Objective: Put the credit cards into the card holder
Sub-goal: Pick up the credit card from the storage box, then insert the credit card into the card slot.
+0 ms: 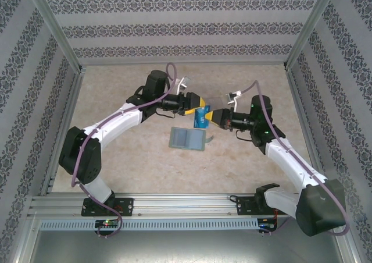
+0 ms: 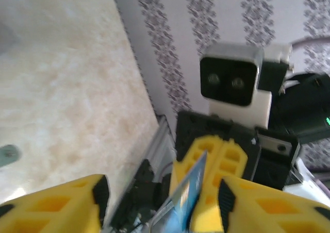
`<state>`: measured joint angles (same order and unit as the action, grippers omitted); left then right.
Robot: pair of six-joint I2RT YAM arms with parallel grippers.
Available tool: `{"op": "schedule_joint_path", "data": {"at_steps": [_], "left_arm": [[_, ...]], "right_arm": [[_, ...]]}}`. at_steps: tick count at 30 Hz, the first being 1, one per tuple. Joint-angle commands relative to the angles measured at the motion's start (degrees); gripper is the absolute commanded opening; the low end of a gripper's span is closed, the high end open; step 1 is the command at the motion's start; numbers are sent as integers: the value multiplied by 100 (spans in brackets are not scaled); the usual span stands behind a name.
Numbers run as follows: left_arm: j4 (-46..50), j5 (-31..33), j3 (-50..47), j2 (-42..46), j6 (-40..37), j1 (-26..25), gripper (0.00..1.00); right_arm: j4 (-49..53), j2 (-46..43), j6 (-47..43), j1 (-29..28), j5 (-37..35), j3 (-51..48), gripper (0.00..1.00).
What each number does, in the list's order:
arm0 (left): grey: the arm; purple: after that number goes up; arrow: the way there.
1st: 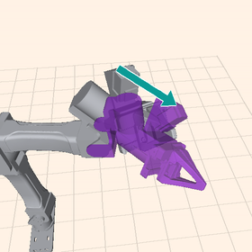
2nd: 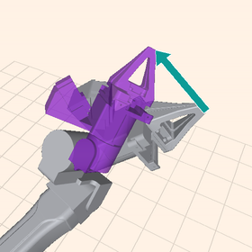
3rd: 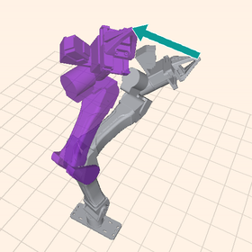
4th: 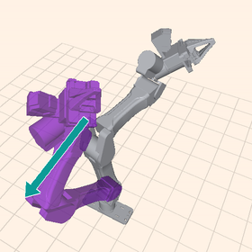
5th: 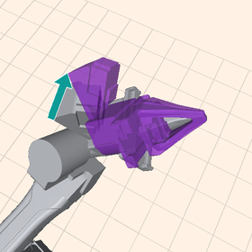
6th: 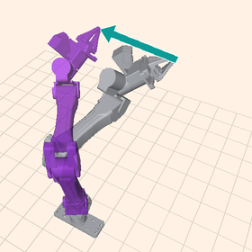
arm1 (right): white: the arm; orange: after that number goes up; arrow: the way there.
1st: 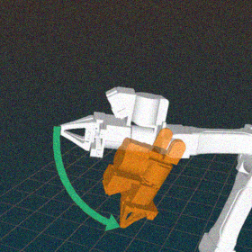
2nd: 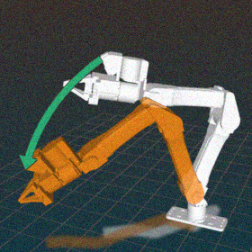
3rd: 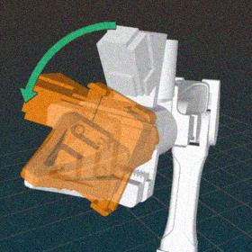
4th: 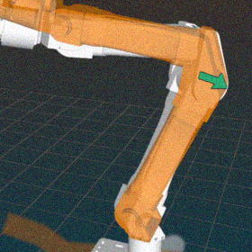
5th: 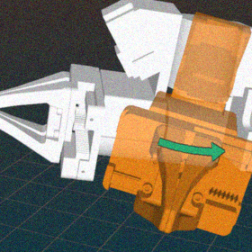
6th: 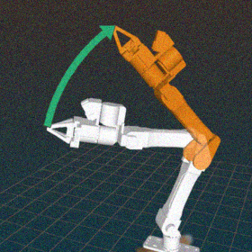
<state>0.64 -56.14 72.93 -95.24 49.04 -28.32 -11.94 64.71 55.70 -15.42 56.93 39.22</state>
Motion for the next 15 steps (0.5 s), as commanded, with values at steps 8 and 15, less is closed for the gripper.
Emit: {"op": "schedule_joint_path", "data": {"at_steps": [8, 15], "left_arm": [[2240, 1798, -1241, 705, -1546, 893, 69], [1948, 2442, -1656, 343, -1755, 881, 70]], "right_arm": [[182, 827, -589, -1057, -2362, -515, 0], [-7, 1709, -712, -1228, -2504, -310, 0]]}}
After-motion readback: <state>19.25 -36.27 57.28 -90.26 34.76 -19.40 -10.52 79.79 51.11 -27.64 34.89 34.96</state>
